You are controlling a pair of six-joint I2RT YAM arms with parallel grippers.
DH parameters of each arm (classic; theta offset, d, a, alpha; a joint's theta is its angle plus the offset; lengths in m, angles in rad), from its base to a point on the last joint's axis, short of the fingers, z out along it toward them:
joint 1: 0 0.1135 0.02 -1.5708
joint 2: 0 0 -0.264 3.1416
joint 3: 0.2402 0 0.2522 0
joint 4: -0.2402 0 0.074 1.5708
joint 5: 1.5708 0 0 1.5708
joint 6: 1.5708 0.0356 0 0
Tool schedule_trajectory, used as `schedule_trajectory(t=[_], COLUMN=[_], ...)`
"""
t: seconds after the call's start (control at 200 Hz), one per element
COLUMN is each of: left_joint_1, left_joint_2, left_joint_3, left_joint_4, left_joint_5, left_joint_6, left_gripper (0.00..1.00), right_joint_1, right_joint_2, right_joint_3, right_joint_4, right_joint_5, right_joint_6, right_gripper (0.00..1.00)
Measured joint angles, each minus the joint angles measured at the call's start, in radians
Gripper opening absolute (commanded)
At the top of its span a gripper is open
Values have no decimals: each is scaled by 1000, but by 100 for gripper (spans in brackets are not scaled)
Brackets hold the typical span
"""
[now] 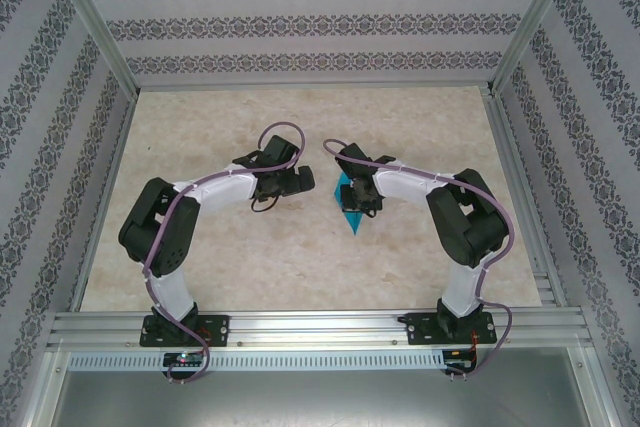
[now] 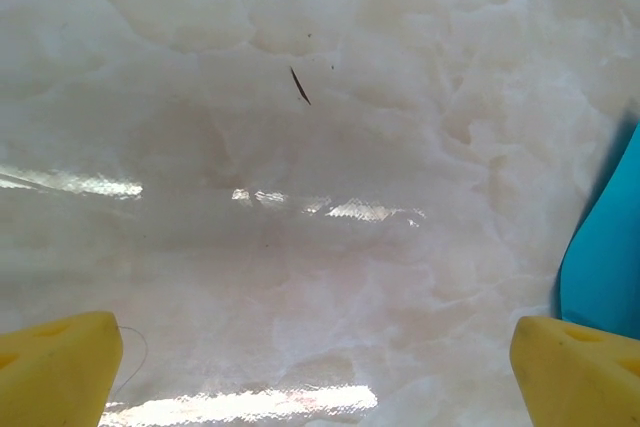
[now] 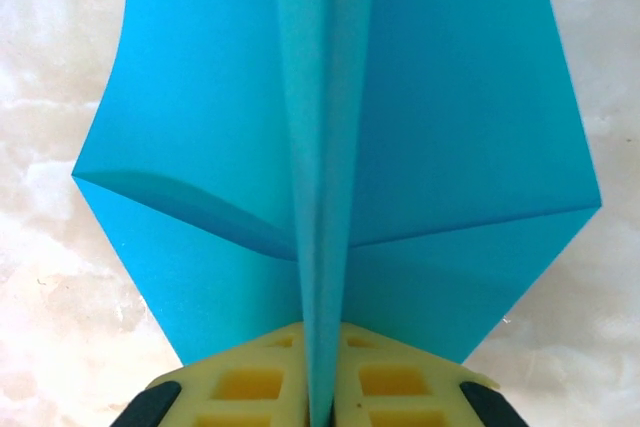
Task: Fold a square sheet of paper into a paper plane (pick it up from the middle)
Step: Move the paper plane to the center of the table.
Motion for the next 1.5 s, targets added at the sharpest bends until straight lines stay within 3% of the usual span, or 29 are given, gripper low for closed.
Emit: schedule_trajectory(t=[0.31, 0.674, 1.289, 1.499], left_joint_1=[34, 98, 98, 100], left_joint_2=[-51, -165, -166, -172], left_joint_3=[-20, -86, -96, -90], left_joint_4=[-32, -66, -78, -89], left_joint_5=[-32, -68, -63, -59], left_joint_6=[8, 16, 26, 31], left_gripper=[100, 100, 100, 100], right_joint_1=[-8, -56, -80, -80], right_joint_2=[11, 207, 327, 306], right_joint_3=[146, 398, 483, 487], right_joint_4=[-41, -54, -92, -117], right_joint_5=[15, 11, 15, 14], right_joint_6=[-12, -61, -79, -57], right_gripper=[8, 11, 15, 35])
